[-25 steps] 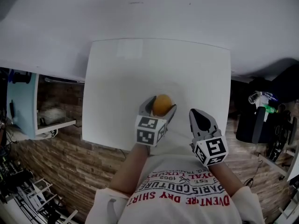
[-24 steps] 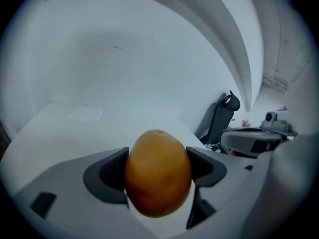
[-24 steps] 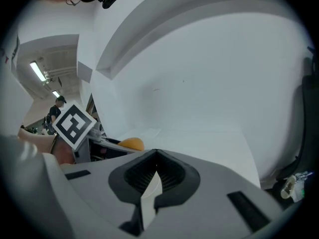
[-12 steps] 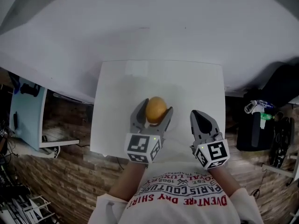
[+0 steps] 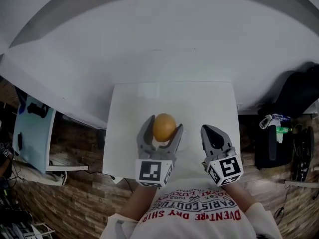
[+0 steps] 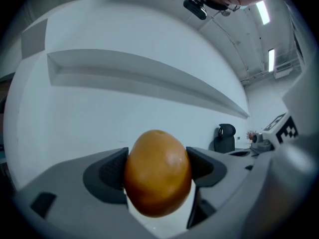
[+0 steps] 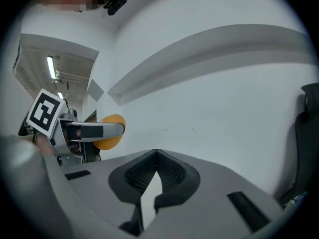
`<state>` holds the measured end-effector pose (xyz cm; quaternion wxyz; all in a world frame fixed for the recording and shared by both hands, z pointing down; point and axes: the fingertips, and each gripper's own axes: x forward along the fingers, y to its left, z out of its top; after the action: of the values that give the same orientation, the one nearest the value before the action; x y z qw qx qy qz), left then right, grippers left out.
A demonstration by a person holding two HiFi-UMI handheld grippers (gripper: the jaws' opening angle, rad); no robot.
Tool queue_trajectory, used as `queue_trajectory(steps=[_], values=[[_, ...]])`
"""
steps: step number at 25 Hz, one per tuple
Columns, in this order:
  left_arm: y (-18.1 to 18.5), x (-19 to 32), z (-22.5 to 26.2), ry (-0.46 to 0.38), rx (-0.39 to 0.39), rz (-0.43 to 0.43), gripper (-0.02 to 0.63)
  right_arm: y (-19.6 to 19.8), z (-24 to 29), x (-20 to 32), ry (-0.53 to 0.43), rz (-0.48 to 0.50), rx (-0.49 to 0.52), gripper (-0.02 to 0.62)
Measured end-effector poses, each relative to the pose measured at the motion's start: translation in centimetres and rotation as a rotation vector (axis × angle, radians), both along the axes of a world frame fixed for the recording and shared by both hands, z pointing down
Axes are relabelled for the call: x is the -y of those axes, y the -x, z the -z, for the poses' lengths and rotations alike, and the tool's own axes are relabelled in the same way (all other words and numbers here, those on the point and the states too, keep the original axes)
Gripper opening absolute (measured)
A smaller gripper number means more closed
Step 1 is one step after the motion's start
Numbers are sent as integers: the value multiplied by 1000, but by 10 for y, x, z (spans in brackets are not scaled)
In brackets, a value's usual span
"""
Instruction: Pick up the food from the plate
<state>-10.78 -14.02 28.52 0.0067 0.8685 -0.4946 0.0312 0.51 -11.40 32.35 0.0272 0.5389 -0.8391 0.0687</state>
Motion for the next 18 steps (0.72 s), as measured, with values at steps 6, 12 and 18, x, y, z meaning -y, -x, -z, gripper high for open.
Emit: queue_trajectory(steps=[6, 12, 18], values=[[-5, -5, 1, 9, -2, -8, 357, -1, 4, -5, -7, 2, -9, 9], [-11, -7, -4, 17, 12, -23, 356, -2, 3, -6, 0, 1, -18, 9], [-15, -8, -12, 37, 20, -39, 357, -3, -2, -8, 13, -1, -17, 9]])
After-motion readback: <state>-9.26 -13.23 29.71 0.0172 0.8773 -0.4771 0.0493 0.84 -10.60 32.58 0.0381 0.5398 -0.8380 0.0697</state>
